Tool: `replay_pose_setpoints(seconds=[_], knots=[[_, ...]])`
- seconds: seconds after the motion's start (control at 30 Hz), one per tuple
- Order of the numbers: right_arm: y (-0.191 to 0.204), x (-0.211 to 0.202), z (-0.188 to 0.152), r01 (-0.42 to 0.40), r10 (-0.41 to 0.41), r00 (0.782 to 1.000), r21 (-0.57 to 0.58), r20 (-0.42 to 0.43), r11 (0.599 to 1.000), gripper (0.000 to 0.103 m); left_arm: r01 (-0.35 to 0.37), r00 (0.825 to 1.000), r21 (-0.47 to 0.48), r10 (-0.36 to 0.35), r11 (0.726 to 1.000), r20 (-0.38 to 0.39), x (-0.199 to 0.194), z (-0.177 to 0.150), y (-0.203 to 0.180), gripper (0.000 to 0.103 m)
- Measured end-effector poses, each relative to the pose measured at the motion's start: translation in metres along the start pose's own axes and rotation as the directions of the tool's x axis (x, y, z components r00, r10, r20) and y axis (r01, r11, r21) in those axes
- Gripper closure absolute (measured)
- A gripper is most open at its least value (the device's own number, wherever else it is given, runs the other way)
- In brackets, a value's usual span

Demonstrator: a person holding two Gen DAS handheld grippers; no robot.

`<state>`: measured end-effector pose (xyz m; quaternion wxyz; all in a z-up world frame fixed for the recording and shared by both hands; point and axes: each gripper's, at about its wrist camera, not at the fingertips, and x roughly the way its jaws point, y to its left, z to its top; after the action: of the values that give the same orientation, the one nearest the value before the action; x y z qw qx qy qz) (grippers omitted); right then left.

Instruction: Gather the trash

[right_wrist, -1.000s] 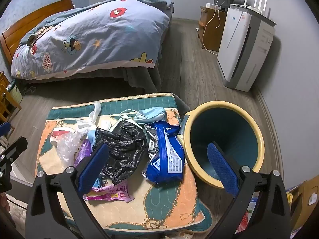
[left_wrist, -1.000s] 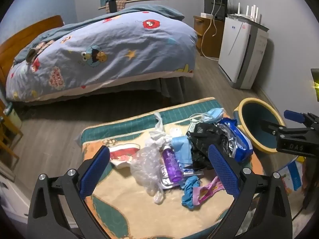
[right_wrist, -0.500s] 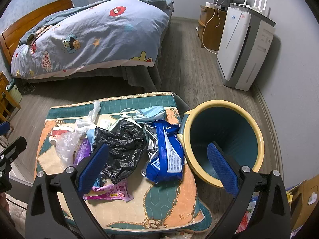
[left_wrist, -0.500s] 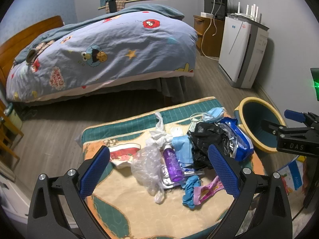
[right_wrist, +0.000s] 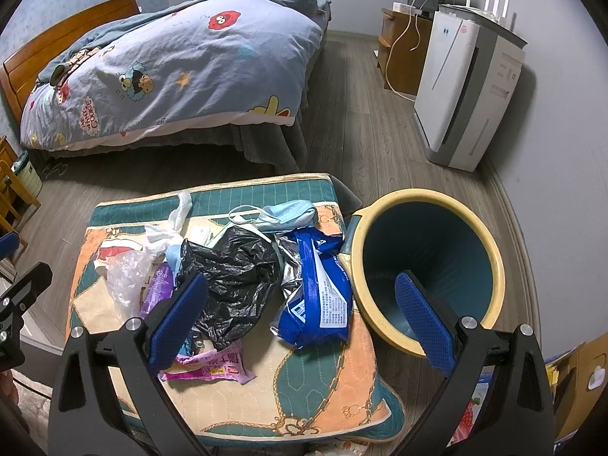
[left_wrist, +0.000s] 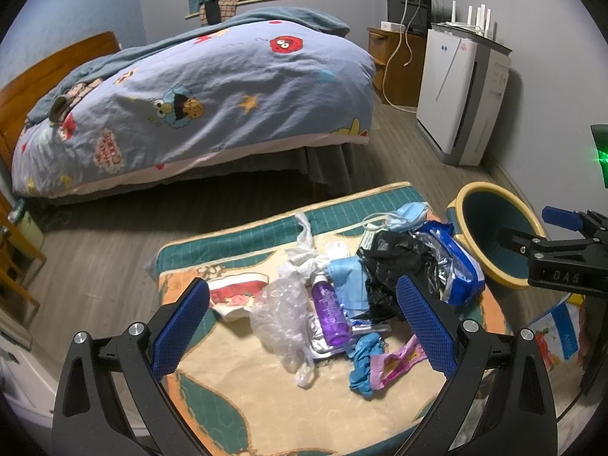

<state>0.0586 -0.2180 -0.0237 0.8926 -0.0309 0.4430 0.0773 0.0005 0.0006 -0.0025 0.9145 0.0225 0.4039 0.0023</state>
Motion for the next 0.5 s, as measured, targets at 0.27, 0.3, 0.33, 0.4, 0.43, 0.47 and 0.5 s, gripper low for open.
replay_pose_setpoints(seconds=[0.27,0.3,0.33,0.4,0.43,0.47,0.5], knots=[[-0.0001,0.0004,-0.0005,-0.001,0.001,1.000,-0.001,-0.002,1.000,0.006,-0.003,1.000,0.001,0.003,1.000,-0.001,-0.0002,0.0002,-0.0011,0.005],[-0.0002,0.0004,-0.0008,-0.001,0.001,1.000,0.000,-0.002,1.000,0.006,-0.003,1.000,0.002,0.003,1.000,-0.001,-0.0002,0.0002,-0.0012,0.005],[0.0000,0.0005,-0.0001,-0.001,0.001,1.000,0.000,-0.003,1.000,0.006,-0.004,1.000,0.002,0.004,1.000,-0.002,-0.0002,0.0002,-0.0013,0.005],[0.0000,-0.0001,0.0007,-0.001,0.001,1.000,0.000,-0.003,1.000,0.006,-0.004,1.000,0.003,0.004,1.000,-0.001,-0.0001,0.0002,-0.0013,0.005],[-0.0001,-0.0004,0.0007,-0.001,0.001,1.000,0.000,-0.003,1.000,0.006,-0.003,1.000,0.003,0.003,1.000,-0.001,-0.0001,0.0002,-0.0014,0.005],[-0.0001,-0.0006,0.0009,-0.001,0.001,1.000,0.000,-0.004,1.000,0.006,-0.004,1.000,0.003,0.004,1.000,-0.001,-0.0001,0.0003,-0.0015,0.005],[-0.0002,-0.0012,0.0011,-0.001,0.001,1.000,0.000,-0.004,1.000,0.006,-0.004,1.000,0.004,0.004,1.000,-0.002,-0.0001,0.0003,-0.0015,0.005]])
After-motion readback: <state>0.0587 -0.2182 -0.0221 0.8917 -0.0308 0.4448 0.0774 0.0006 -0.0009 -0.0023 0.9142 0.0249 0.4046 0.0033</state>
